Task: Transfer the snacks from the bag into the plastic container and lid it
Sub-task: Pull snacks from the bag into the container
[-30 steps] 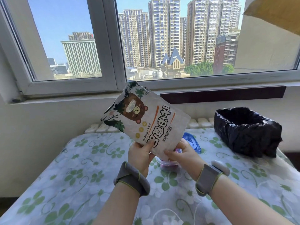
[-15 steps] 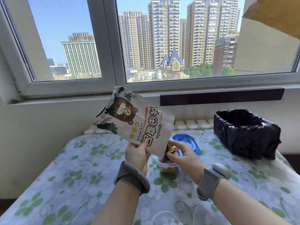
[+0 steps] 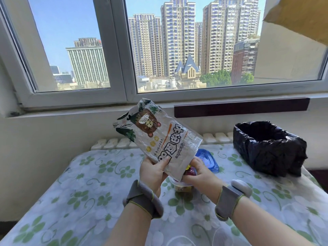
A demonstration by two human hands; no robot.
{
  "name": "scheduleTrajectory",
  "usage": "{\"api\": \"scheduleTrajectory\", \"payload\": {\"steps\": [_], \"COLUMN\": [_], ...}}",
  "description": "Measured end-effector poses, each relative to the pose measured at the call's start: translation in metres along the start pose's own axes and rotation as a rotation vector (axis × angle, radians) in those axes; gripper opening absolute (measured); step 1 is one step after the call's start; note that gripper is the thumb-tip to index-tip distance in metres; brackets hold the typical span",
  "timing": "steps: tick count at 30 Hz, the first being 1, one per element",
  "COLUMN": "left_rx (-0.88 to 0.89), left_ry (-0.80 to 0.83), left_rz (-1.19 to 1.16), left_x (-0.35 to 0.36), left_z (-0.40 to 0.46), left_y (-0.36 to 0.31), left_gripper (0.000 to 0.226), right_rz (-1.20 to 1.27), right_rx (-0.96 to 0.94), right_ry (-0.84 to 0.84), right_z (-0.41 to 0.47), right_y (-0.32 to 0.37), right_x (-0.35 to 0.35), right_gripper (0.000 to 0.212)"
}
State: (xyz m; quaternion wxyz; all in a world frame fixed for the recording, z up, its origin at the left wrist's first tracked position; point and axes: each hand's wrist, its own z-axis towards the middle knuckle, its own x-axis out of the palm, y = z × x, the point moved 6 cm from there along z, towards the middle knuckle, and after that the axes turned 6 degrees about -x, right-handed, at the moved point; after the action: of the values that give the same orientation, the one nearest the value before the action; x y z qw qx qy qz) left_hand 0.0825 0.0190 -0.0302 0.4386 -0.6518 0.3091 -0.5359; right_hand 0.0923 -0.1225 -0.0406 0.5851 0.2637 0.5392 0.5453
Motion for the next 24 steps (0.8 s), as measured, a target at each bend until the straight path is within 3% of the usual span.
{"api": "scheduleTrajectory", "payload": {"steps": [4,8,11,16,20,24], "left_rx": [-0.001,-0.017,-0.048,-0.056,-0.067,-0.11], "left_ry": [-0.032,-0.042,0.011,0.012,-0.058,-0.131], "left_rz": [-0.033,-0.084,-0.102,-0.143,-0.183,-0.201], "left_x": [-0.002,-0.005,-0.005,-0.006,-0.016,-0.024], "left_z": [0.003,0.004,0.005,-0.001,0.003,0.008], "left_y": [0.002,0.005,0.009,0.007,0.004,0.008], "left_gripper": [0.02,0.023,0.033,0.025,0.01,0.02], "right_rz": [-0.07,-0.097,-0.111,-0.127,-0.171,-0.17], "right_rx": [0.004,0.03,0.089,0.194,0.213,0.21], "right_ry": [-0.015,-0.131,-0.196,-0.298,-0.303,-0.258], "right_z": [0.001,0.0,-0.001,-0.009,-0.012,-0.012], "right_y": [0.0,-0.005,-0.011,-0.013,-0.012,-0.01], "right_x": [-0.004,-0.016,-0.02,-0.027,-0.028,-0.023], "right_gripper": [0.045,0.026,0.023,0.026,0.027,0.017]}}
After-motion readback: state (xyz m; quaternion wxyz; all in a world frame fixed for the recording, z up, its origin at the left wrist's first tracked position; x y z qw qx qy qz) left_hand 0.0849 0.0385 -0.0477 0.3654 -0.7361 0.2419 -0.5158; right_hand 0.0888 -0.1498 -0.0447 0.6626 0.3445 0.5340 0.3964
